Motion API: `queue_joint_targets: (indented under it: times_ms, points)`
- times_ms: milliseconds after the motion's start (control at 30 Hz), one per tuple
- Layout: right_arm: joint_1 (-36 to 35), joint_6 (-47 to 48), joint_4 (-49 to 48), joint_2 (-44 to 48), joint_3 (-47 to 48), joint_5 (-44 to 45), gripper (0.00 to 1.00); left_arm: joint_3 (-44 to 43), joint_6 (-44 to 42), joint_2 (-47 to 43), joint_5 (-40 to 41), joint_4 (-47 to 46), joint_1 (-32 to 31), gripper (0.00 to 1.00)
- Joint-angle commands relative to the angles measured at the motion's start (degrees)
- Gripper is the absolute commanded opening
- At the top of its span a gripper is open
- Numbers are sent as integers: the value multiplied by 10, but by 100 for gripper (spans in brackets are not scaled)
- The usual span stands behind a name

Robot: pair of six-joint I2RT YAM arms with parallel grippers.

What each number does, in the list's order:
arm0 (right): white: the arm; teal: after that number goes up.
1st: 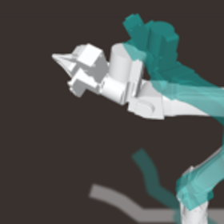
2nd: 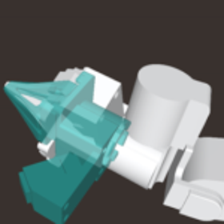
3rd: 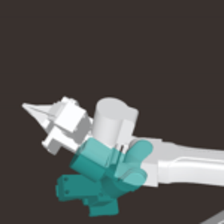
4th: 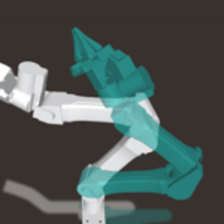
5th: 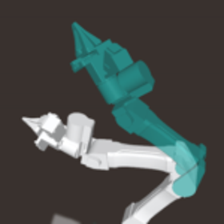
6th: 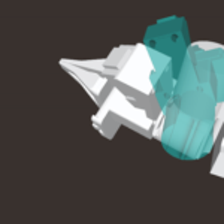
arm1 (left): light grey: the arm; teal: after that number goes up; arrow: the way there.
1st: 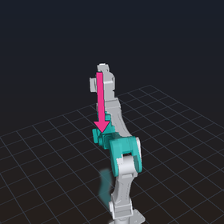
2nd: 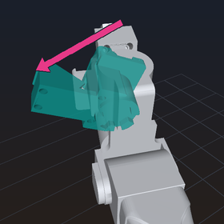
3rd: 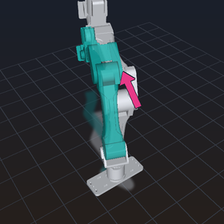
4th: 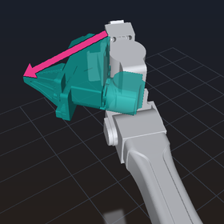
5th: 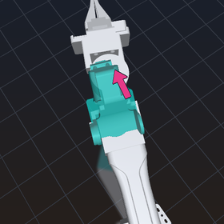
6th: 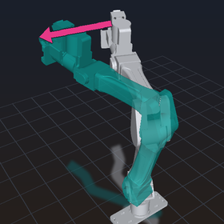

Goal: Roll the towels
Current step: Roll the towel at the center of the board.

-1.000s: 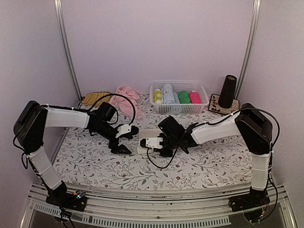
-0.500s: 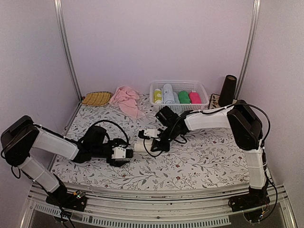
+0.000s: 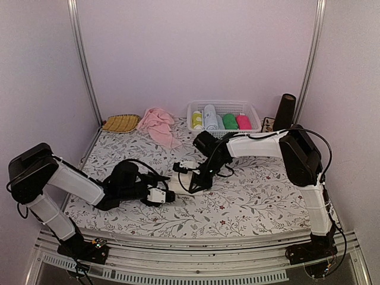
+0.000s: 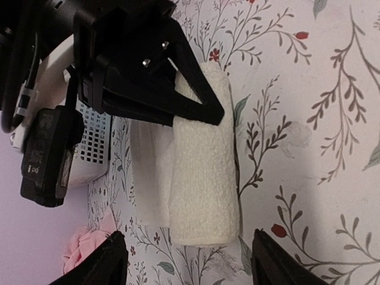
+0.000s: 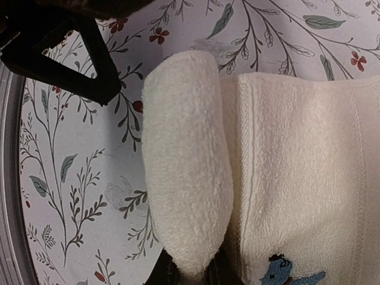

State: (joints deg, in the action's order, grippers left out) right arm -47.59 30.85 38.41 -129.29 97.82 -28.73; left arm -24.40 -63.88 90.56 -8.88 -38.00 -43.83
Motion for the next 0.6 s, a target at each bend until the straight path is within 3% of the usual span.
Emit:
queue_joint_targets:
  times_ms: [0, 433, 567]
  points:
    - [2, -11, 53, -27, 18, -16, 13, -25, -20, 23, 23, 9, -18, 72]
    - [7, -11, 53, -32, 20, -19, 14, -89, -10, 90, 71, 86, -41, 66]
    - [8, -10, 51, -32, 19, -19, 14, -104, -8, 115, 88, 110, -46, 51]
